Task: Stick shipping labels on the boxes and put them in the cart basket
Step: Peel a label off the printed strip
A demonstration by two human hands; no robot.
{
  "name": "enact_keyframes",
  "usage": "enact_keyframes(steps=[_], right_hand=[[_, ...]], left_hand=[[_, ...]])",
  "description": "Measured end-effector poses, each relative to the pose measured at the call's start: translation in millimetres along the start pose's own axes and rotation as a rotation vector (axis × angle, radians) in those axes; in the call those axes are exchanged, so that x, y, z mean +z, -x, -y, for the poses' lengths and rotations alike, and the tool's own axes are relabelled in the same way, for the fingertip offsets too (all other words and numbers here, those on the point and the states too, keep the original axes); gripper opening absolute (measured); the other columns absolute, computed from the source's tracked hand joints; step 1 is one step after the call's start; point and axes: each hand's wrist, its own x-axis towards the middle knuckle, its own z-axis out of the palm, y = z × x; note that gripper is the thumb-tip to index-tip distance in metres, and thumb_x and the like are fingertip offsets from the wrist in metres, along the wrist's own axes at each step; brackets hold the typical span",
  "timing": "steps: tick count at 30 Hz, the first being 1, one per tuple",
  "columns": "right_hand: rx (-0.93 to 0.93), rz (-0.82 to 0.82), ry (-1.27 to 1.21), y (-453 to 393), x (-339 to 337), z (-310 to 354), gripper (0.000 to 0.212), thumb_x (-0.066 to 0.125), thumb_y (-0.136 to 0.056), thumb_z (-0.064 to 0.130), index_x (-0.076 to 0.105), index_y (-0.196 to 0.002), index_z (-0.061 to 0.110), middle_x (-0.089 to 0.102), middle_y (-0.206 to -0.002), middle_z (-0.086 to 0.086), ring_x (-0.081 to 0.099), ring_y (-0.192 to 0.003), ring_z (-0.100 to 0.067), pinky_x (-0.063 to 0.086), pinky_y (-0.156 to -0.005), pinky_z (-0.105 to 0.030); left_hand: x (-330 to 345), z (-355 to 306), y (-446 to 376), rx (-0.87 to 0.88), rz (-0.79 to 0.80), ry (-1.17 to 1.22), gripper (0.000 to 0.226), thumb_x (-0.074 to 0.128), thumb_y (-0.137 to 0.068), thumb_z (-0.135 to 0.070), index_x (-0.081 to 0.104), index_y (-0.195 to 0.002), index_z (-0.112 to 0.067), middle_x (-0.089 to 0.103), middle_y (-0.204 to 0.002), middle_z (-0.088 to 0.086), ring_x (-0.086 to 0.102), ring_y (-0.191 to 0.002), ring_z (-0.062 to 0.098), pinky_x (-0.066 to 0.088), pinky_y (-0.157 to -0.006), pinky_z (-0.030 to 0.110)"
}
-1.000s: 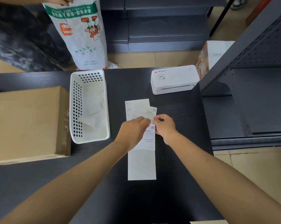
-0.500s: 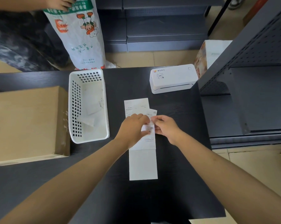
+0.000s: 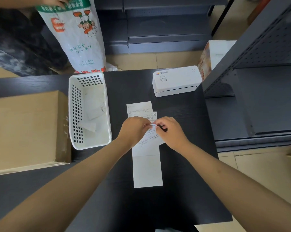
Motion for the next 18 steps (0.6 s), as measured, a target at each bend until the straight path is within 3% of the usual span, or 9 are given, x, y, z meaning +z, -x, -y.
enact_keyframes(steps=[3,5,9,14,18], right_hand=[[-0.014,-0.010,0.035,1,1,0,0.019,0.064,-0.088,0.031,0.064,-0.107,0.030,0.052,-0.093,0.030,0.051,-0.094,0.006,0.039,-0.074,-0.007],[0.007,0.014,0.008,1,1,0,0.019,0.060,-0.091,0.032,0.064,-0.109,0.030,0.057,-0.098,0.024,0.055,-0.091,0.004,0.042,-0.071,-0.006],[0.068,0.003,-0.090,-1,-3,-3,0.023,0.051,-0.095,0.011,0.068,-0.097,0.025,0.066,-0.097,0.014,0.062,-0.088,0.000,0.050,-0.069,-0.009],[-0.001,0.056,0.045,-7,-8,-5,0.017,0.066,-0.087,0.008,0.074,-0.100,0.016,0.068,-0.099,0.006,0.060,-0.079,0.005,0.046,-0.069,-0.003],[-0.042,0.049,0.108,-12,-9,-1,0.013,0.070,-0.085,0.012,0.076,-0.095,0.017,0.064,-0.090,0.010,0.057,-0.076,0.003,0.044,-0.070,-0.006]], left_hand=[[-1,-1,0,-0.024,-0.010,0.010,0.020,0.057,-0.094,-0.032,0.072,-0.104,-0.024,0.072,-0.102,-0.007,0.064,-0.090,0.012,0.042,-0.078,0.020],[-2,-2,1,-0.020,-0.014,-0.004,0.018,0.058,-0.094,-0.031,0.071,-0.104,-0.025,0.072,-0.101,-0.007,0.065,-0.090,0.013,0.042,-0.079,0.020],[-3,-2,4,-0.035,-0.021,0.007,0.014,0.058,-0.094,-0.032,0.065,-0.105,-0.025,0.072,-0.100,-0.007,0.065,-0.086,0.014,0.045,-0.076,0.022],[-2,-3,8,-0.050,0.014,-0.006,0.010,0.058,-0.094,-0.030,0.062,-0.102,-0.027,0.070,-0.099,-0.007,0.062,-0.083,0.013,0.048,-0.076,0.022],[0,-5,12,0.035,0.001,0.014,0.014,0.061,-0.091,-0.035,0.064,-0.103,-0.027,0.069,-0.107,-0.008,0.060,-0.097,0.012,0.041,-0.090,0.026]])
